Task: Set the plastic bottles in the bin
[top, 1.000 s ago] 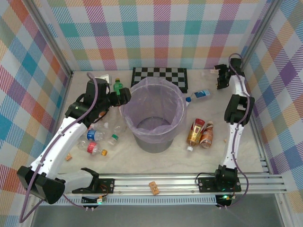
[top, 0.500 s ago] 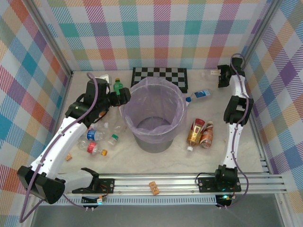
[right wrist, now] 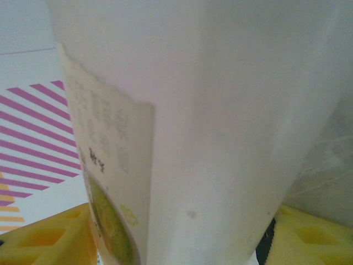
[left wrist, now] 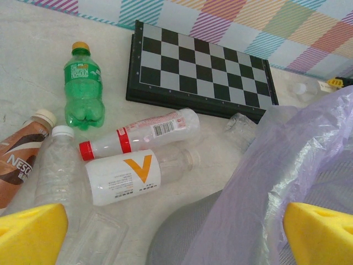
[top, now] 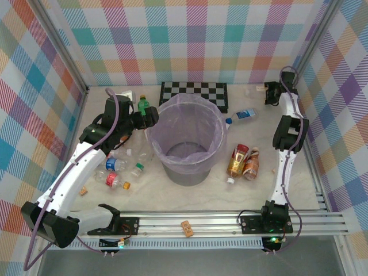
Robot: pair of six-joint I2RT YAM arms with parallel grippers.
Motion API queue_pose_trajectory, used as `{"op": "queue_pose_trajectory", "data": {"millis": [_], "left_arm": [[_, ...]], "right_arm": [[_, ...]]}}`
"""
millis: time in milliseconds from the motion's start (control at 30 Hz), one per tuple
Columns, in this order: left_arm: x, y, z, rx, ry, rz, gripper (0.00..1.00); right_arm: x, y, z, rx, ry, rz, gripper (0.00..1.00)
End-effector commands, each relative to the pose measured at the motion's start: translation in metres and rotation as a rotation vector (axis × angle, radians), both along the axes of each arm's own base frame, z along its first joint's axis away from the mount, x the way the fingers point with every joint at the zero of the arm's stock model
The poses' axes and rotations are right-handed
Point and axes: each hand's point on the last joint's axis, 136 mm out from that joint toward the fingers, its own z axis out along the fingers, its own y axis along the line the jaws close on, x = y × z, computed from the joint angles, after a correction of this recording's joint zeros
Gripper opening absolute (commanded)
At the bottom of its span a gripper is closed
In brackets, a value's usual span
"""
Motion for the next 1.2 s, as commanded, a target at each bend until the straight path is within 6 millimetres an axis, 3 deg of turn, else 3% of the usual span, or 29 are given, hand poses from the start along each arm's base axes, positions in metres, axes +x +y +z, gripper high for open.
{"op": "queue_pose_trajectory", "data": {"millis": [0, 200, 400, 500, 633, 767, 900, 1033, 1167], "left_arm": [[-0.003, 0.003, 0.006, 0.004, -0.027, 0.006, 1.0], [-0.006, -0.005, 0.016, -0.048, -0.042, -0.024, 0.99], [-0.018, -0.007, 0.037, -0.091, -0.08, -0.058, 1.0], [-0.025, -0.007, 0.044, -0.102, -0.092, -0.068, 1.0], [-0.037, -0.009, 0.044, -0.11, -0.07, -0.099, 1.0], [-0.048, -0.004, 0.034, -0.096, -0.037, -0.1, 1.0], [-0.054, -0.013, 0.021, -0.135, -0.003, -0.133, 0.99], [-0.057, -0.017, 0.015, -0.149, 0.01, -0.148, 0.97], [-0.057, -0.021, 0.01, -0.155, 0.014, -0.159, 0.94]], "right_arm": [[-0.02, -0.005, 0.008, -0.016, 0.037, 0.005, 0.58], [-0.045, -0.007, 0.064, -0.052, -0.044, 0.029, 0.56], [-0.078, 0.005, 0.121, -0.101, -0.11, 0.098, 0.55], [-0.094, 0.015, 0.16, -0.13, -0.174, 0.146, 0.45], [-0.114, 0.035, 0.22, -0.184, -0.267, 0.221, 0.44], [-0.141, 0.073, 0.282, -0.257, -0.362, 0.345, 0.43], [-0.175, 0.123, 0.334, -0.361, -0.446, 0.505, 0.36], [-0.215, 0.177, 0.366, -0.427, -0.506, 0.675, 0.32], [-0.259, 0.235, 0.382, -0.5, -0.553, 0.861, 0.31]]}}
